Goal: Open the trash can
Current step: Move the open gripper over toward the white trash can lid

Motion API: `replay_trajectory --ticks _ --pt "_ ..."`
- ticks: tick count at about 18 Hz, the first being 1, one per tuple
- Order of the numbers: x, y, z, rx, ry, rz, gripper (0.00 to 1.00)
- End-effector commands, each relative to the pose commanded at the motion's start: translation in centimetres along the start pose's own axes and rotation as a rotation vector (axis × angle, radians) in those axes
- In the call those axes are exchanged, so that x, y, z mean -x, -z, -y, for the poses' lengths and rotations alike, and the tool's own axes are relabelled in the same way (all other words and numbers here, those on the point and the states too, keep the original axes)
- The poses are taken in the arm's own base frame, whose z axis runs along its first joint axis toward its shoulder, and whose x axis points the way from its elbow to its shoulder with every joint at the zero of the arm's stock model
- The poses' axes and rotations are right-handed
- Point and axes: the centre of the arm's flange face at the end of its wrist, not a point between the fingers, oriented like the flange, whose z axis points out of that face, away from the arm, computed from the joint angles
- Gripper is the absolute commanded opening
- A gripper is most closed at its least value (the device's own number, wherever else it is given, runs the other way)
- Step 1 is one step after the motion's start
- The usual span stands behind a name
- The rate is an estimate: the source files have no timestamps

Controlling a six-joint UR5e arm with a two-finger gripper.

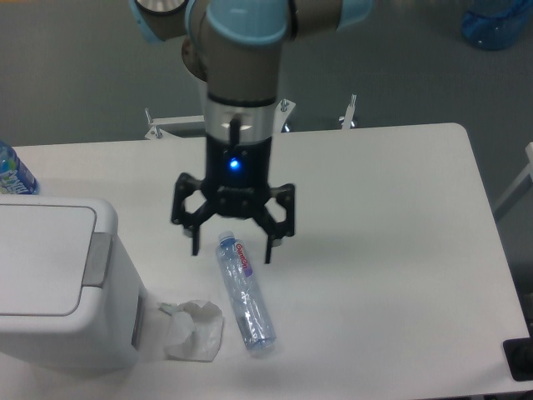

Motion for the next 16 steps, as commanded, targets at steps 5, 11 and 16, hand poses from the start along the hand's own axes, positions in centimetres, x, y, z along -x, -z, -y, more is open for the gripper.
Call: replay_trajectory --ticks 5,11,16 --pt "-1.8 -0.3 0.1 0.003 0.025 -0.017 1.00" --pt "-3.3 -0.7 0.0 0.010 0.113 -0.031 1.00" --pt "-5.3 -0.8 0.3 0.003 0.097 -0.056 1.00"
